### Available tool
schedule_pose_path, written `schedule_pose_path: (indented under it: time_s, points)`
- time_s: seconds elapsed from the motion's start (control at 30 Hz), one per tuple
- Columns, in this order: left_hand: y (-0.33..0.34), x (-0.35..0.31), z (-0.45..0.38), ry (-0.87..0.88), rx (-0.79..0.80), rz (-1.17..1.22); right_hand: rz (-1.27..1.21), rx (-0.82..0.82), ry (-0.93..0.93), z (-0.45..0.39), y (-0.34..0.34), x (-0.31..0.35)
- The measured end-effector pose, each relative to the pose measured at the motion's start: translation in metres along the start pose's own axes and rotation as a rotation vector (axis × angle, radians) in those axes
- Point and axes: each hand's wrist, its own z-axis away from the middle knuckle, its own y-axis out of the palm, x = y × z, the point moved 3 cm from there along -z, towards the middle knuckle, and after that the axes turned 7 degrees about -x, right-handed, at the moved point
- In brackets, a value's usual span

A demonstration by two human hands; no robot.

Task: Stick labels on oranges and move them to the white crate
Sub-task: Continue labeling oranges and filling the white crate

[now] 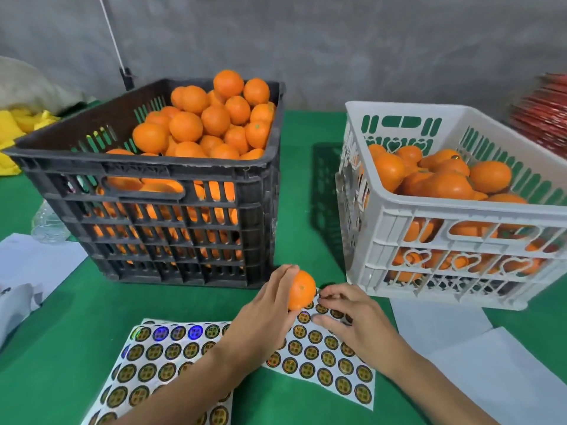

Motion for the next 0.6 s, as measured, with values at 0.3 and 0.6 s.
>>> schedule_pose_path:
  time_s: [0.3,0.6]
  points:
    - [-0.002,-0.001,0.001,0.016,0.016,-0.017,-0.197,-0.078,0.208,-0.006,0.0,-0.002]
    - [-0.012,-0.005,0.0,-0.036,-0.02,0.117,-0.211,-0.436,0.229,-0.013,-0.016,0.026]
